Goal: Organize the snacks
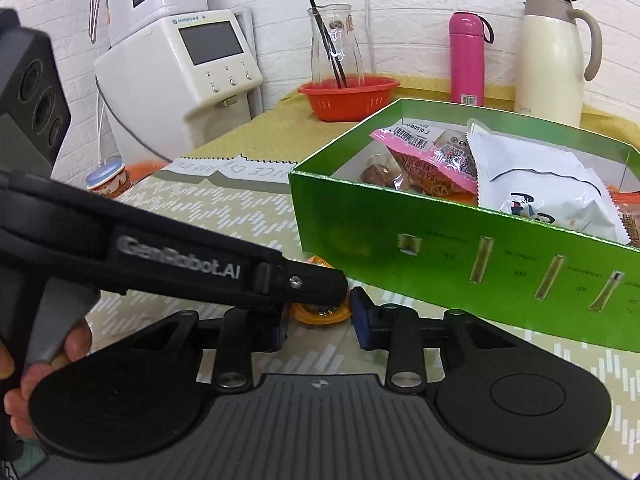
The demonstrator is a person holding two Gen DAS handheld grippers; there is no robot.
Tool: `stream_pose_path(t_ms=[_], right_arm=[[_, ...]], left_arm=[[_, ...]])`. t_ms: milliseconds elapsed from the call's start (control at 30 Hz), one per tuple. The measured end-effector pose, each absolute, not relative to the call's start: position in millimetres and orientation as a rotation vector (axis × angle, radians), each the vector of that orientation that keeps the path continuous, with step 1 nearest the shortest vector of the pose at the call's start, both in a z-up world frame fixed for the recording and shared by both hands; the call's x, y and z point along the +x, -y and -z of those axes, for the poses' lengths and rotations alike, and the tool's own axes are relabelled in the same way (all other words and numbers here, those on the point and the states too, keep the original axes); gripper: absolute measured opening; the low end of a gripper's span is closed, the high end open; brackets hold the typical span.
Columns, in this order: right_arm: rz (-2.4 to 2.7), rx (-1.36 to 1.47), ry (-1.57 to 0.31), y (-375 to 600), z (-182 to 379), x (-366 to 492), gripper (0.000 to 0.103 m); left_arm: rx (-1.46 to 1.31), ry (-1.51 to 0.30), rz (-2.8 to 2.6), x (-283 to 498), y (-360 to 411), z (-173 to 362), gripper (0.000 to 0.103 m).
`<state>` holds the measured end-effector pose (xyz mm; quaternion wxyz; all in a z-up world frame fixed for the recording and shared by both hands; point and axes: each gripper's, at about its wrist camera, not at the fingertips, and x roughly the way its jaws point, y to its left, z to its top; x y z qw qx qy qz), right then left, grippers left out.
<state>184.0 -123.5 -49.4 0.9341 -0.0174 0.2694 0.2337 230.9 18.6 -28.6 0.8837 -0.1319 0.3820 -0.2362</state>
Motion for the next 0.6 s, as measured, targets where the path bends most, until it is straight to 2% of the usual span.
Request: stream_pose_path(t_ms=[167,367,600], right_arm=[[-0.479,-0.025,-0.513,129.9,44.1,166.8,0.057],[-0.468,-0.006,-0.398,145.4,15.6,140.4,0.057],[-0.438,0.033,-0.293,169.3,-12.7,158.0,0.058]], left_arm=[[-0.269,-0.763,0.503,212.2,-15.6,16.2,0.017],[-0.229,-0.661,0.533,189.3,-0.7,-24.2,0.017],[-0.279,-0.588,0.556,213.8,15.9,-59.4,0.017]])
